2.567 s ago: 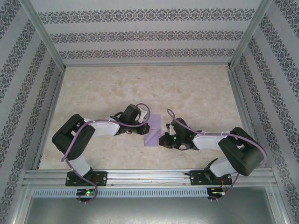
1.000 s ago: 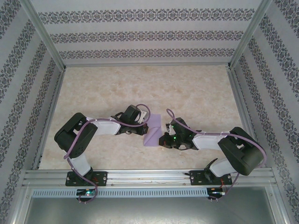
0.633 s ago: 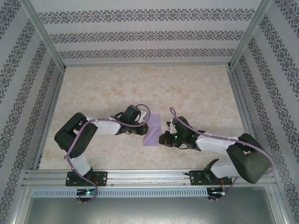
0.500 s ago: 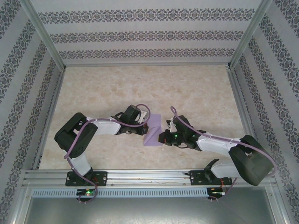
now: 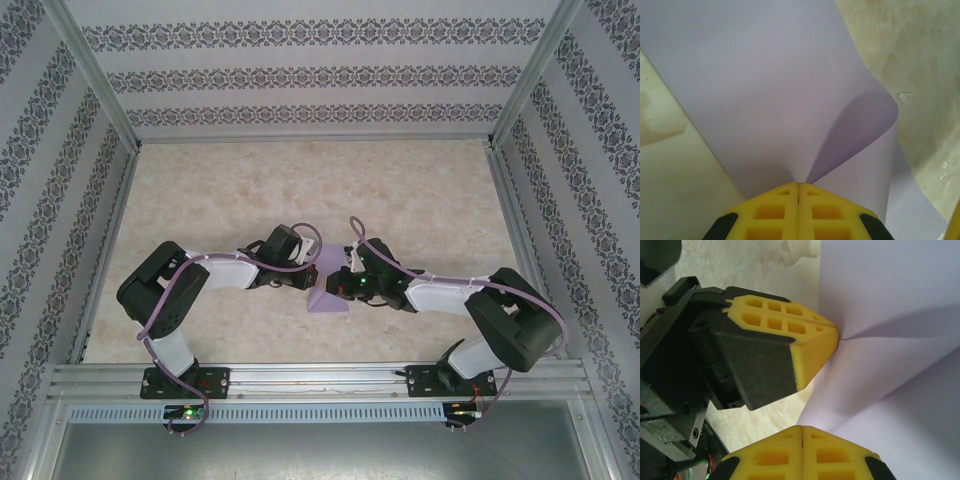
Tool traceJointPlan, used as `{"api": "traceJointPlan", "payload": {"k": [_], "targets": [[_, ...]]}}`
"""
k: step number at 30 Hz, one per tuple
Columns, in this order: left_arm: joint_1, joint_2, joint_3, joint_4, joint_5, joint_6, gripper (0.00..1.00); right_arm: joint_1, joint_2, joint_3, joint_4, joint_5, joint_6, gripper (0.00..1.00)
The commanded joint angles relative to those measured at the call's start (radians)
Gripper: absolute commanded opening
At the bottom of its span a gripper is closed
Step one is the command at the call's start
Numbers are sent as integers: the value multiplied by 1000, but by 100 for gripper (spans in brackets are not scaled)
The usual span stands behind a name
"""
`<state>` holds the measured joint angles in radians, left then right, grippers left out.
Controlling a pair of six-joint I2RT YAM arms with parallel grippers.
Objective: Fold a paper plane with a square sheet of paper (fold left side to right side)
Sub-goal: Fold the triangle a second time at the center of the table.
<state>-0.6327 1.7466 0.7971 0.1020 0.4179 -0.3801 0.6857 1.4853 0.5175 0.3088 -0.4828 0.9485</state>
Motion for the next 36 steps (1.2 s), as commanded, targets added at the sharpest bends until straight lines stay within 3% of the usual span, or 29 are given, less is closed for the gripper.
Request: {"api": "traceJointPlan", "payload": {"k": [1,13,36], "targets": [[11,21,-19,-17,-15,15,0,11,40,30,51,4,8,0],[11,16,-21,-20,-25,17,0,17,118,24,69,23,4,0],[10,13,-22,-21,-29,18,0,18,103,26,-49,53,-19,0]]}}
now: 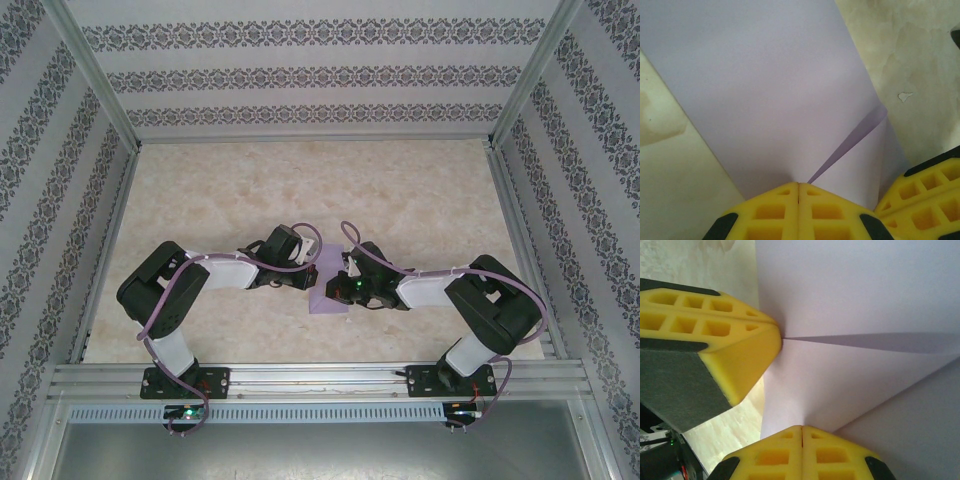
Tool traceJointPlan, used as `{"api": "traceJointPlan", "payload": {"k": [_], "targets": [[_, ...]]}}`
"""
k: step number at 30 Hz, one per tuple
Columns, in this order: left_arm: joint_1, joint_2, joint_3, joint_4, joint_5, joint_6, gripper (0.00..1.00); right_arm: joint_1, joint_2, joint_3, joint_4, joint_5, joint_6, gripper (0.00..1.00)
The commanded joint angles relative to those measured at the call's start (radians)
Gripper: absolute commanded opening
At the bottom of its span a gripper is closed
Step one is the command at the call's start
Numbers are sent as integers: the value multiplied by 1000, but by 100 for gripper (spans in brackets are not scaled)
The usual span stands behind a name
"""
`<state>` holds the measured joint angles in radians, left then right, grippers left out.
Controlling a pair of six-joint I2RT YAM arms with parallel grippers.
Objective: Fold a paper plane with a square sheet of paper (fold left side to right side)
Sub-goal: Fold the triangle a second time at the center of the table.
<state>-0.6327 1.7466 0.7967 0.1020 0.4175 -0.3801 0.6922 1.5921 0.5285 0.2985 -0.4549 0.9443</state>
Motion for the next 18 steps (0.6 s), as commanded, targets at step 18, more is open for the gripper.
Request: {"api": "traceJointPlan", "payload": {"k": [18], "targets": [[7,7,-18,-25,-29,20,0,12,-91,40,-56,1,-21,0]]}}
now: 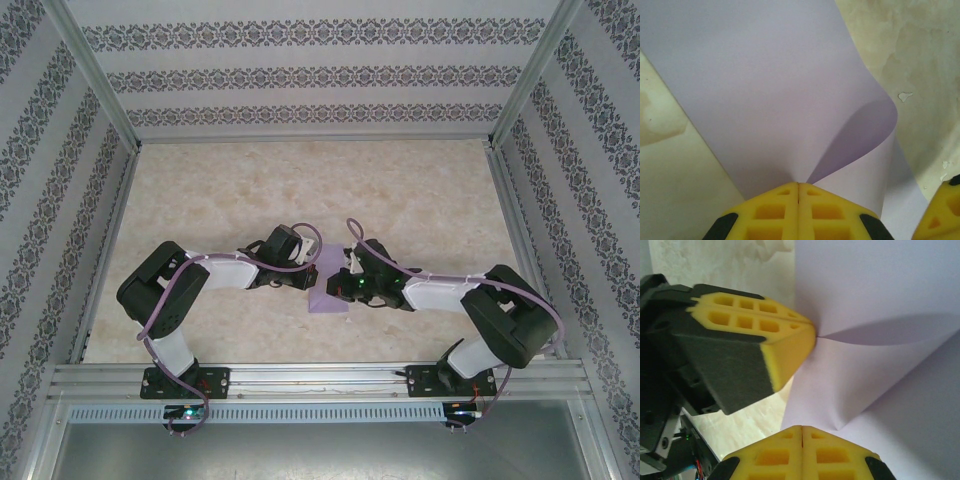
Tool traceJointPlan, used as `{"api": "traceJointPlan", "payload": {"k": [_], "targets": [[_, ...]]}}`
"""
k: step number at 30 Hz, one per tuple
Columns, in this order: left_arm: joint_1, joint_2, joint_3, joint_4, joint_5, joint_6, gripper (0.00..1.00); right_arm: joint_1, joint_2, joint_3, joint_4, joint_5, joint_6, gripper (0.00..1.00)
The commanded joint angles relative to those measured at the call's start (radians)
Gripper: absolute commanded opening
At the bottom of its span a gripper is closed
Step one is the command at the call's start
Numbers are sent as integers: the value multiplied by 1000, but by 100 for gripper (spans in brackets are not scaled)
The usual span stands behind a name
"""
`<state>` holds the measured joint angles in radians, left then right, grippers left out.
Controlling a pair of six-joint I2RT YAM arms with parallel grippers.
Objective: Fold a paper plane with a square sheet of paper (fold left side to right side)
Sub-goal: Fold the triangle a second time at the center of the table.
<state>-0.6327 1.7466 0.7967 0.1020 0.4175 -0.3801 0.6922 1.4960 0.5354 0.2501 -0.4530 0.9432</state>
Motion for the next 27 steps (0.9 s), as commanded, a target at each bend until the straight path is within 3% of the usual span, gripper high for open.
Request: {"api": "traceJointPlan", "payload": {"k": [1,9,24,27], "targets": [[6,7,-18,-25,-30,21,0,12,19,42,-6,-1,-22,0],[2,10,-17,-22,-29,17,0,11,104,89,-15,10,-40,0],[2,-7,-17,-12,-31,0,0,13,165,16,-34,43,-18,0],[3,-34,-9,-12,-40,-18,5,12,165,-4,-31,50,-8,0]]}}
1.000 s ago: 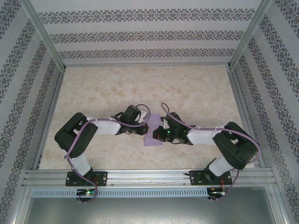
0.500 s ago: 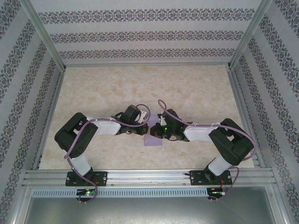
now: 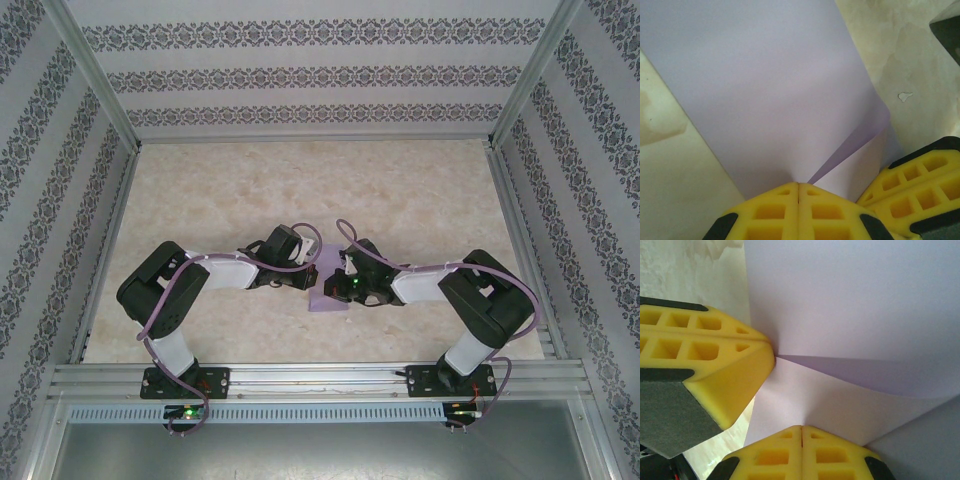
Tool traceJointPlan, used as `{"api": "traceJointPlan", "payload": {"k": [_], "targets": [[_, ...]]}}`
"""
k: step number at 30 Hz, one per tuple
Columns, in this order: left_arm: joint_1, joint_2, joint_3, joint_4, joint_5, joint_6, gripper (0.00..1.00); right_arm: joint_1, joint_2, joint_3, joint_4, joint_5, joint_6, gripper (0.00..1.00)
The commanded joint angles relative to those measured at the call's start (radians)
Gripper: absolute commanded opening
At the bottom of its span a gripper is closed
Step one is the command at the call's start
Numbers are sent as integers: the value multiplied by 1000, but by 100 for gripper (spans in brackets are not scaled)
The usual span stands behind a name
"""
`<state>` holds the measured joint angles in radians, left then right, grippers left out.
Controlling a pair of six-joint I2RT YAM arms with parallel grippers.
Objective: Fold a paper plane with a square sheet of paper (fold left side to right side)
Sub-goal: Fold the triangle a second time at the center of the table.
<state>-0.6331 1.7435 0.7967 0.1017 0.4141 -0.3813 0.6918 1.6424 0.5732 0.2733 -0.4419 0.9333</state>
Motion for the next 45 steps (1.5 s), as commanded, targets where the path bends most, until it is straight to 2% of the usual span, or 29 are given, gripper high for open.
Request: {"api": "traceJointPlan", "payload": {"k": [1,5,8,11,14,19,25,34,45], "targets": [[5,-46,-4,-14,-42,-21,7,12,17,-48,-51,41,7,0],[25,-125,7,-34,-57,-49,17,13,14,-69,-29,42,24,0],[38,-200,2,-73,-63,-59,19,12,10,-74,-29,46,25,0],[38,-274,-9,-126,-41,-65,12,12,9,-75,-28,46,25,0],[34,-340,-60,-126,31,-116,6,12,10,-72,-26,42,27,0],[-10,-399,-134,-85,148,-229,3,13,7,-70,-26,32,24,0],[-47,-364,-178,12,227,-353,2,12,10,-69,-26,31,24,0],[-70,-246,-176,85,270,-403,0,12,17,-73,-28,31,22,0],[-76,-144,-186,128,237,-406,0,12,23,-71,-31,25,18,0]]}}
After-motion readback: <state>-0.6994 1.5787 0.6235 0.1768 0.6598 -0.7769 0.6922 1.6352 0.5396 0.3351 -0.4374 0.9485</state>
